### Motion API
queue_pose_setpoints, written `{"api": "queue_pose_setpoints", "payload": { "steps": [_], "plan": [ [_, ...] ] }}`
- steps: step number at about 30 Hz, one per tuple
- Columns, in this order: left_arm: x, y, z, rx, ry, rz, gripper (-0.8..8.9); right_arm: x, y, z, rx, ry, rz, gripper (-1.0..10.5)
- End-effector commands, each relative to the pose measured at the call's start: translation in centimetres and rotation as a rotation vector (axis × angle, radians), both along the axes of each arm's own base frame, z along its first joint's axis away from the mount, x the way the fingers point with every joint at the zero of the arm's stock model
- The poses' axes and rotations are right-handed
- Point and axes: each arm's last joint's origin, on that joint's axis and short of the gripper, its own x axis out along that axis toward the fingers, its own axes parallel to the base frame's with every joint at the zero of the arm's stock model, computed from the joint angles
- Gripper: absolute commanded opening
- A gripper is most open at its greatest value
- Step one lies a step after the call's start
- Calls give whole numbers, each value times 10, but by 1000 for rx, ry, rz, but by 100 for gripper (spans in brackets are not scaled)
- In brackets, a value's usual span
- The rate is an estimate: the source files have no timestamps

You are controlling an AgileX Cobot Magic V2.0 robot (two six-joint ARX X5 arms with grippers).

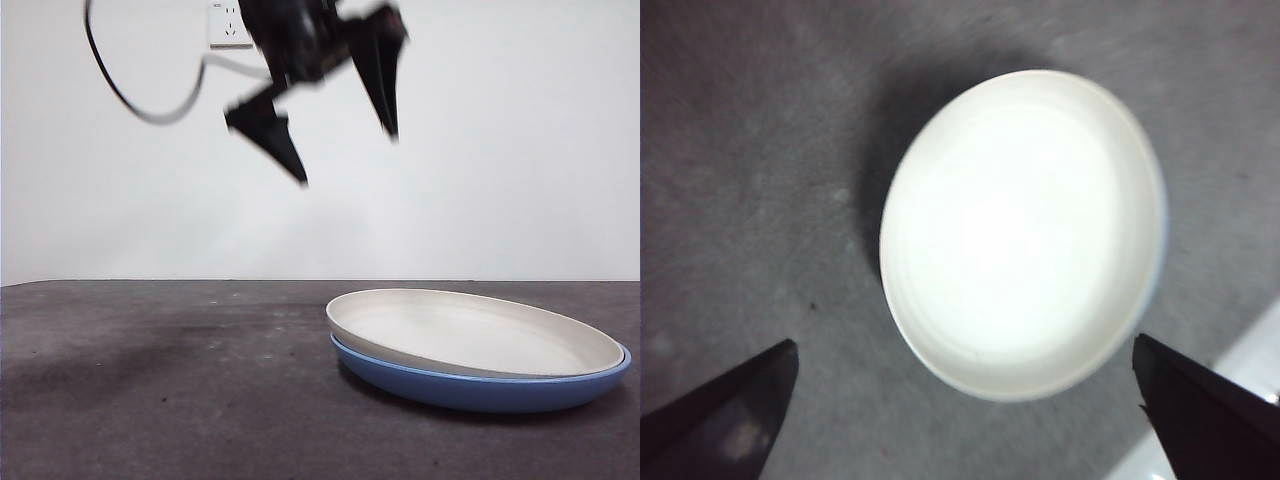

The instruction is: Pick up the white plate, put it on the blue plate, put it on desk

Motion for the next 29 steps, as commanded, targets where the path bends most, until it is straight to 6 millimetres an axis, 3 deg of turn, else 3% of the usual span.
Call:
{"api": "queue_pose_setpoints", "payload": {
  "steps": [1, 4, 9, 14, 21, 29],
  "plan": [
    [-20, 13, 40, -46, -93, -40, 587, -2, 0, 5, -2, -32, 8, 591],
    [-42, 29, 68, -71, -140, -56, 659, -2, 0, 5, -2, -32, 7, 591],
    [-81, 58, 110, -138, -237, -58, 658, -2, 0, 5, 0, -29, 5, 591],
    [-129, 93, 130, -163, -296, -83, 657, -2, 0, 5, 14, -10, -4, 591],
    [-193, 141, 118, -192, -356, -99, 657, -4, -1, 2, 26, 37, -16, 591],
    [-255, 187, 79, -248, -441, -99, 657, -6, -1, -1, 16, 85, -18, 591]
  ]
}}
